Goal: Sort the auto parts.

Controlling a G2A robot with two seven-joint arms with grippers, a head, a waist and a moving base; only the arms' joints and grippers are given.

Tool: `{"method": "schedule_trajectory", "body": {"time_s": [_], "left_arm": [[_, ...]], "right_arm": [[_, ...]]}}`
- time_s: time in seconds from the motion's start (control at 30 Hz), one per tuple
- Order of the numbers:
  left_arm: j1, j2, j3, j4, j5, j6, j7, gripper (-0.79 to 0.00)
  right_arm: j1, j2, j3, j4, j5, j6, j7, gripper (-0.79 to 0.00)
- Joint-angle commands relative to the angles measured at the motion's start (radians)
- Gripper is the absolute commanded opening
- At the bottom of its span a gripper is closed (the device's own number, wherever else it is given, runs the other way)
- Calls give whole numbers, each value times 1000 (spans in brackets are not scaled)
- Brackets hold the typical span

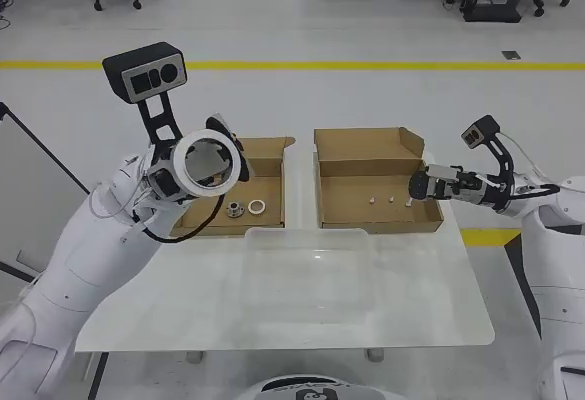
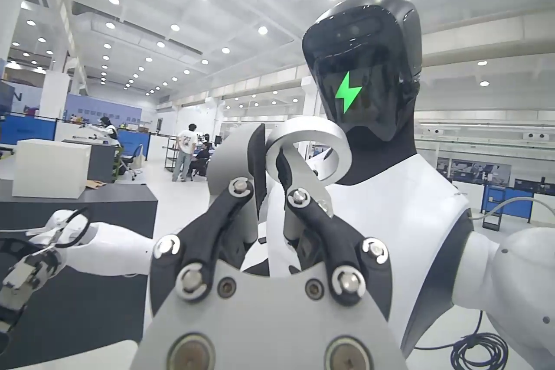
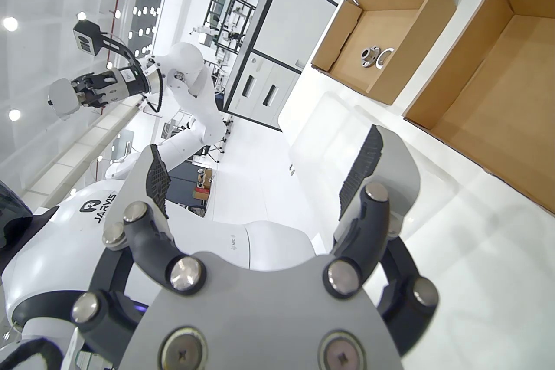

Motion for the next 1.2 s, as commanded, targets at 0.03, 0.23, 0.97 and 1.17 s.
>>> {"method": "schedule_trajectory", "body": {"time_s": [0.03, 0.23, 0.97, 1.17], "left_arm": [[1, -6, 3, -3, -49, 0, 0, -785], [-2, -14, -1, 14, -45, 7, -7, -785], [-10, 7, 20, 23, 48, 0, 0, -785], [-3, -2, 14, -4, -20, 0, 0, -785]], "right_arm": [[0, 0, 0, 0, 0, 0, 0, 0], [0, 0, 0, 0, 0, 0, 0, 0], [0, 0, 0, 0, 0, 0, 0, 0], [0, 0, 0, 0, 0, 0, 0, 0]]}}
